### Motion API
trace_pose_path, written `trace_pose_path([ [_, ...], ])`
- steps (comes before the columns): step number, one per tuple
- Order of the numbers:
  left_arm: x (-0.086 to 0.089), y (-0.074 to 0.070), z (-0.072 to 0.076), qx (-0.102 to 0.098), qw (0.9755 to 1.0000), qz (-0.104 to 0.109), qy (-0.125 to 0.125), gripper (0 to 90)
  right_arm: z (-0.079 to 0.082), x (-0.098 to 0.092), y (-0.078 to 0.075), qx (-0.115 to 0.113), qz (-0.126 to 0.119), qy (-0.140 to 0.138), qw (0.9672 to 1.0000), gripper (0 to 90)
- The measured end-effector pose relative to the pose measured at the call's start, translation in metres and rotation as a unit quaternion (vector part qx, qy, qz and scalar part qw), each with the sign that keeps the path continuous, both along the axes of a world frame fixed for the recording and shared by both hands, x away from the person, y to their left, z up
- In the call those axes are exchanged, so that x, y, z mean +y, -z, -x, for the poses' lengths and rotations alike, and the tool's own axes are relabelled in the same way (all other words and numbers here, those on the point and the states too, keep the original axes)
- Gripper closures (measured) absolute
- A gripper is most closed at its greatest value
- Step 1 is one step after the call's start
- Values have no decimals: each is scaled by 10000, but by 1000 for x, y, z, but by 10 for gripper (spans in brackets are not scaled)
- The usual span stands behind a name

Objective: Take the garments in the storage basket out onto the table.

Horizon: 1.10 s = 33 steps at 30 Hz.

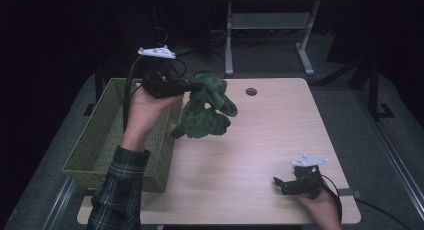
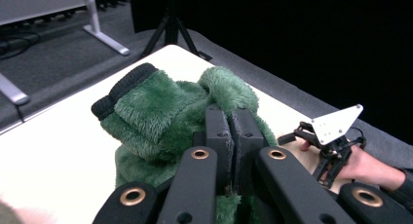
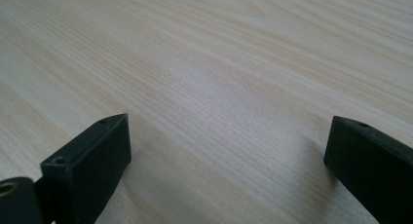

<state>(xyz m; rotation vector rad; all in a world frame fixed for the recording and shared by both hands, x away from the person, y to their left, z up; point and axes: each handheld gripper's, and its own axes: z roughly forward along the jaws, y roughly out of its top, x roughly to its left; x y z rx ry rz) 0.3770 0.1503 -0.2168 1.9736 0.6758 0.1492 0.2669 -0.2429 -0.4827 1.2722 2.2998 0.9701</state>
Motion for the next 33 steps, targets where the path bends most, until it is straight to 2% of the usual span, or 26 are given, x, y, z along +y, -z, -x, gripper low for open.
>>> trace_pose_path([
  [11, -44, 35, 1, 224, 9993, -152, 243, 880, 0, 0, 0, 2, 7, -15, 10000, 28],
  [15, -59, 50, -1, 326, 9991, -117, 259, 880, 0, 0, 0, -16, 5, -74, 10000, 28],
  [18, -71, 62, -2, 390, 9986, -191, 297, 881, 0, 0, 0, -24, 12, -74, 10000, 28],
  [24, -92, 88, -4, 548, 9975, -249, 362, 880, 0, 0, 0, -9, 7, -61, 10000, 28],
  [29, -105, 111, -2, 766, 9954, -306, 482, 880, 0, 0, 0, -8, 6, -65, 10000, 28],
  [33, -113, 126, -2, 854, 9945, -355, 494, 880, 0, 0, 0, -1, 4, -65, 10000, 28],
])
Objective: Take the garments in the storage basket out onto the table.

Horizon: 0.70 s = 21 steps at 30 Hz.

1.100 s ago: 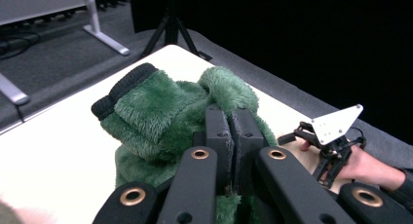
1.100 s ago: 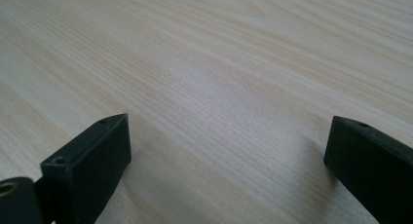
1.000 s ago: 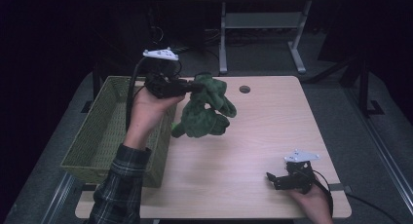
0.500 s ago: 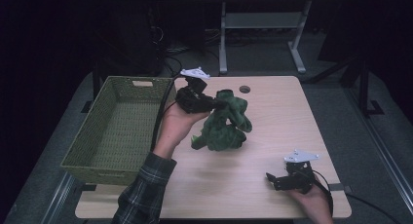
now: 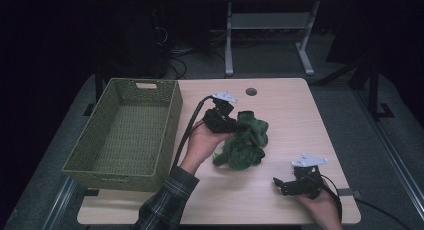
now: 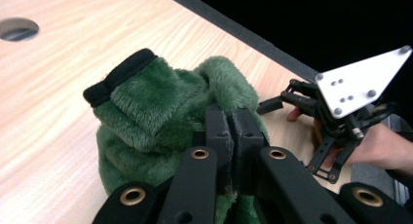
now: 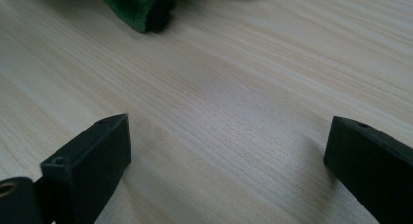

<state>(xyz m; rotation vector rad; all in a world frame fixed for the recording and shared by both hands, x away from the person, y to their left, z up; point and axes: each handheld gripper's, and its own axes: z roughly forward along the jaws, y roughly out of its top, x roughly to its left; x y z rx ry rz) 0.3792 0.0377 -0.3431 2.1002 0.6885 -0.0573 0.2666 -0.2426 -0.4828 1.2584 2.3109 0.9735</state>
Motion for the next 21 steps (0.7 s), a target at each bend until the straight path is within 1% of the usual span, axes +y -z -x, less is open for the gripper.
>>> trace_pose_path([
  [1, -1, 4, -1, 34, 10000, 11, -18, 880, 0, 0, 0, -27, 10, -12, 10000, 28],
  [3, -2, 11, -4, 93, 9999, 4, -37, 879, 0, 0, 0, -1, -1, -2, 10000, 28],
  [4, -2, 11, -4, 93, 9999, 4, -37, 879, 0, 0, 0, -3, 8, -8, 10000, 28],
  [5, -3, 19, -6, 128, 9999, -35, -7, 880, 0, 0, 0, -6, 10, -10, 10000, 28],
  [6, -4, 24, -7, 166, 9999, -34, 19, 879, 0, 0, 0, -6, 10, -8, 10000, 27],
  [8, -6, 32, -10, 174, 9997, -113, 104, 878, 0, 0, 0, -4, 9, -8, 10000, 28],
  [10, -9, 41, -13, 223, 9995, -194, 95, 877, 0, 0, 0, 4, 4, -2, 10000, 27],
  [13, -10, 51, -17, 261, 9994, -212, 27, 876, 0, 0, 0, -10, 12, -8, 10000, 27],
  [15, -9, 57, -20, 276, 9992, -298, 1, 874, 0, 0, 0, -19, 15, -13, 10000, 28],
  [16, -9, 60, -22, 285, 9989, -376, -4, 872, 0, 0, 0, -20, 15, -14, 10000, 28],
  [20, -9, 75, -25, 347, 9984, -436, -81, 862, 0, 0, 0, -9, 3, -6, 10000, 27],
  [21, -9, 78, -26, 343, 9981, -508, -55, 857, 0, 0, 0, -11, 5, -8, 10000, 28],
])
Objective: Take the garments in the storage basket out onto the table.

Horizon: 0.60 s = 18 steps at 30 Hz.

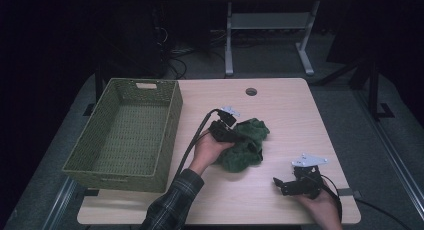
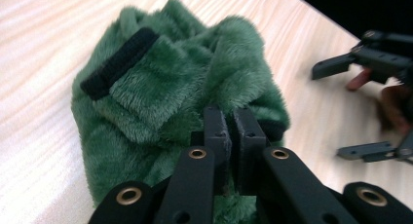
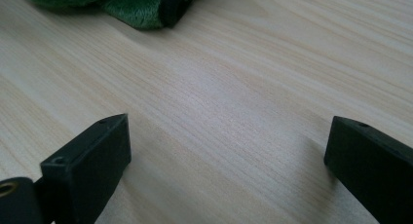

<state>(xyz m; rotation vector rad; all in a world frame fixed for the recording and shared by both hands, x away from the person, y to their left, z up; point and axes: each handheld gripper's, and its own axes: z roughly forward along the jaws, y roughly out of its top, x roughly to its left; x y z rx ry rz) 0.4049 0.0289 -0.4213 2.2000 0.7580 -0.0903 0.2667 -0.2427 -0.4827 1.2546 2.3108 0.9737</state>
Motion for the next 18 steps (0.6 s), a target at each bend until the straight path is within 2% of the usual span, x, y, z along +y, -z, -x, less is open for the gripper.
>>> trace_pose_path([
  [2, -1, 8, -1, 27, 10000, -33, -32, 850, 0, 0, 0, -7, 0, -3, 10000, 28],
  [5, -2, 20, -2, 49, 9997, -257, 23, 850, 0, 0, 0, -8, 4, -4, 10000, 28],
  [8, -2, 27, -2, 52, 9993, -372, 72, 846, 0, 0, 0, -11, 12, -10, 10000, 28],
  [10, -3, 28, -2, 66, 9994, -339, 31, 844, 0, 0, 0, -10, 10, -8, 10000, 27],
  [12, -3, 27, -1, -37, 9992, -395, 52, 801, 0, 0, 0, -11, 12, -9, 10000, 27],
  [15, -2, 19, 1, -200, 9987, -470, 64, 710, 0, 0, 0, -11, 11, -9, 10000, 27],
  [16, -3, 17, 4, -224, 9991, -359, -1, 673, 0, 0, 0, -9, 11, -9, 10000, 28],
  [18, -2, 13, 6, -286, 9989, -380, 38, 623, 0, 0, 0, -8, 4, -5, 10000, 28],
])
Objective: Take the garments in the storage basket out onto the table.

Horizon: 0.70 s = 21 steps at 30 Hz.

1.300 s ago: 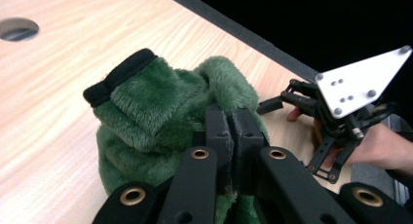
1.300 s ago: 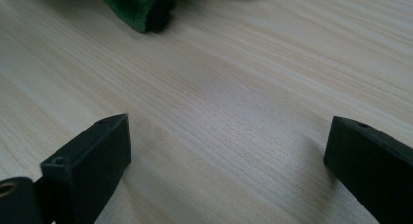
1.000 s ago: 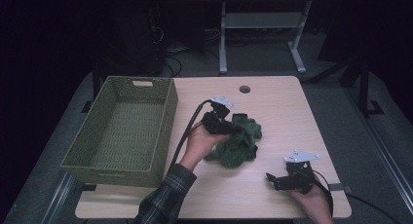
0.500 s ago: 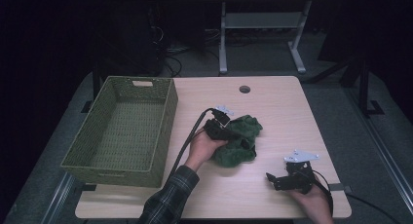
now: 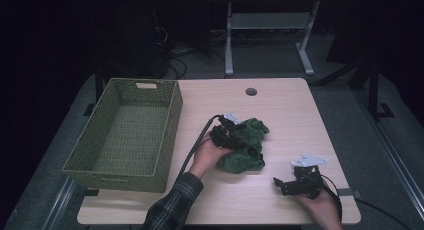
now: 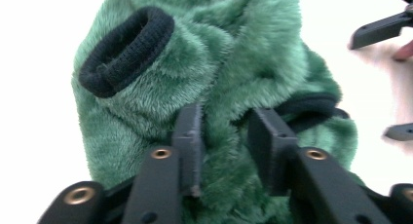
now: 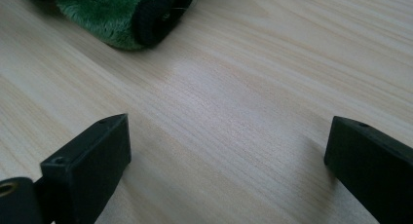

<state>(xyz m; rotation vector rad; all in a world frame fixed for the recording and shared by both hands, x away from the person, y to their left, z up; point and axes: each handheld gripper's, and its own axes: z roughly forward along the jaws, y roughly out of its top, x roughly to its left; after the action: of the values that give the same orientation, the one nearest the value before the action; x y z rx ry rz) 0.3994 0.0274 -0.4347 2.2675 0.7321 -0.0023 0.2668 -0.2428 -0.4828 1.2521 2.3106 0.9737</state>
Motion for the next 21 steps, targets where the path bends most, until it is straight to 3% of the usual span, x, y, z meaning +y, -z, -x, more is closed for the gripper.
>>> trace_pose_path([
  [2, 2, -9, 5, -116, 9999, -72, 84, 600, 0, 0, 0, -1, 2, -2, 10000, 28],
  [4, 3, -19, 14, -243, 9996, -14, 156, 576, 0, 0, 0, -1, 1, -1, 10000, 27],
  [11, 5, -34, 38, -299, 9988, 64, 393, 583, 0, 0, 0, -4, 8, -6, 10000, 27],
  [18, 5, -34, 62, -351, 9980, 174, 494, 641, 0, 0, 0, -4, 8, -3, 10000, 27],
  [21, 4, -28, 70, -346, 9977, 98, 572, 640, 0, 0, 0, -3, 10, 6, 10000, 28],
])
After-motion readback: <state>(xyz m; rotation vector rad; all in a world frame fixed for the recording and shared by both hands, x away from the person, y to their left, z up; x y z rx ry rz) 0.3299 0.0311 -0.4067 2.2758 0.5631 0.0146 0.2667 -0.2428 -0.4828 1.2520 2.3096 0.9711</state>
